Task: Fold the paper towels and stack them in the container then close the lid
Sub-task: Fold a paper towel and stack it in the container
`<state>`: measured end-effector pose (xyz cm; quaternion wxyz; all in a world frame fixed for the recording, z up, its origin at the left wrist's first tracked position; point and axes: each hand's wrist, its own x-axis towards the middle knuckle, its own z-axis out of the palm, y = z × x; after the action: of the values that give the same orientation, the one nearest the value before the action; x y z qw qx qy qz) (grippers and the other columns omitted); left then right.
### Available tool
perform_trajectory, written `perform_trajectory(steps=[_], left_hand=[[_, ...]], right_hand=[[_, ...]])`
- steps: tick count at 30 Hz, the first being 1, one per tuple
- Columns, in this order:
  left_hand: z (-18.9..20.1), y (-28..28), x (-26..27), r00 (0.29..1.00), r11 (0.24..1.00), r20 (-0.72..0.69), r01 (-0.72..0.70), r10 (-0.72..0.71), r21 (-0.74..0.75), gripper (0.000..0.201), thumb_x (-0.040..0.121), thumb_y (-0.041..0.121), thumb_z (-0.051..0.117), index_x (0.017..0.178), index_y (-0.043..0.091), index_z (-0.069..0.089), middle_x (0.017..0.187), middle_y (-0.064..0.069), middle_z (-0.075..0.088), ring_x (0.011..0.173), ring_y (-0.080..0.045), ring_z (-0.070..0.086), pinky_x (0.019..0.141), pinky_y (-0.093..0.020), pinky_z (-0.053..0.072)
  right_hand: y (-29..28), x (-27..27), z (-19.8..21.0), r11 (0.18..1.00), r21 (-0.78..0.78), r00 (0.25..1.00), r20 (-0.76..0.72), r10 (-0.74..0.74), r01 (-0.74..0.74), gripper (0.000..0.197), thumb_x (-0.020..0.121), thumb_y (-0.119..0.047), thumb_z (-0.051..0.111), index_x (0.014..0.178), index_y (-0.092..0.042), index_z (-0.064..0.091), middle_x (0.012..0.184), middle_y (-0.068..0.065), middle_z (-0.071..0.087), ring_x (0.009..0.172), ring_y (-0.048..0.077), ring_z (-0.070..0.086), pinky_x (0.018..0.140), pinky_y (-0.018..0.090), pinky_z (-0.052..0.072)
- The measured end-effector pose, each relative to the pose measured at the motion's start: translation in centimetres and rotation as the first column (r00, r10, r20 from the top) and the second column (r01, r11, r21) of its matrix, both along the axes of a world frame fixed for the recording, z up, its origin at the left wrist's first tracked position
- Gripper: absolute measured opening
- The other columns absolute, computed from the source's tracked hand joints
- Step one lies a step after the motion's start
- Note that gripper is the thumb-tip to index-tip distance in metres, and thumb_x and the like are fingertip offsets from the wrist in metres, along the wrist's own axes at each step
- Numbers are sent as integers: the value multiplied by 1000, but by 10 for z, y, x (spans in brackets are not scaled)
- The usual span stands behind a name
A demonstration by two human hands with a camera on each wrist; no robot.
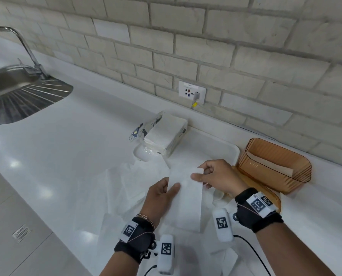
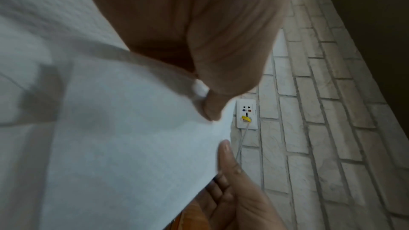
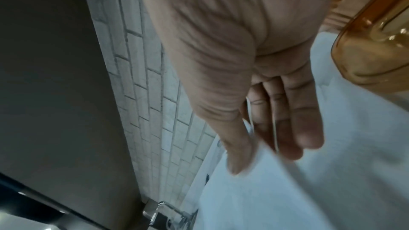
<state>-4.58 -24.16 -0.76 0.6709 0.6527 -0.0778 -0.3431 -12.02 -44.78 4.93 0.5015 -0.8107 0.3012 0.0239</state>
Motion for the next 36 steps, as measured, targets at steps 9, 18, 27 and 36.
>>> perform_trajectory(steps=[9, 18, 27, 36], left_hand=[[13, 19, 36, 975, 965, -222, -82, 26, -248, 26, 101, 18, 62, 122, 6, 72, 117, -18, 77, 101, -30, 76, 82, -44, 64], [3, -7, 29, 971, 969, 26, 240, -239, -51, 22, 94, 22, 77, 113, 10, 79, 130, -13, 72, 110, -28, 74, 97, -44, 59], [2, -53, 29, 983, 990, 123, 138, -134, -25, 14, 91, 23, 81, 97, 10, 81, 106, -12, 80, 94, -26, 73, 89, -45, 60], [14, -95, 41, 980, 999, 200, -16, 6, 47, 35, 93, 33, 78, 127, 26, 70, 108, 5, 77, 96, -12, 73, 85, -31, 61]], right_hand=[[-28, 15, -34, 685, -617, 881, -467, 76, -387, 111, 66, -72, 82, 153, -19, 37, 141, 6, 57, 129, 29, 49, 106, 40, 44], [-42, 21, -38, 800, -491, 904, -404, 142, -345, 48, 72, -46, 90, 112, -27, 71, 109, -10, 73, 108, 17, 69, 97, 32, 50], [-35, -15, 4, 962, 239, 981, 172, 94, -134, 26, 98, -37, 69, 111, -15, 78, 108, 6, 81, 102, 20, 76, 90, 36, 60], [-23, -31, -21, 902, 397, 921, 264, -287, 167, 22, 92, -9, 77, 113, -13, 77, 110, 1, 81, 107, 17, 77, 85, 25, 60]])
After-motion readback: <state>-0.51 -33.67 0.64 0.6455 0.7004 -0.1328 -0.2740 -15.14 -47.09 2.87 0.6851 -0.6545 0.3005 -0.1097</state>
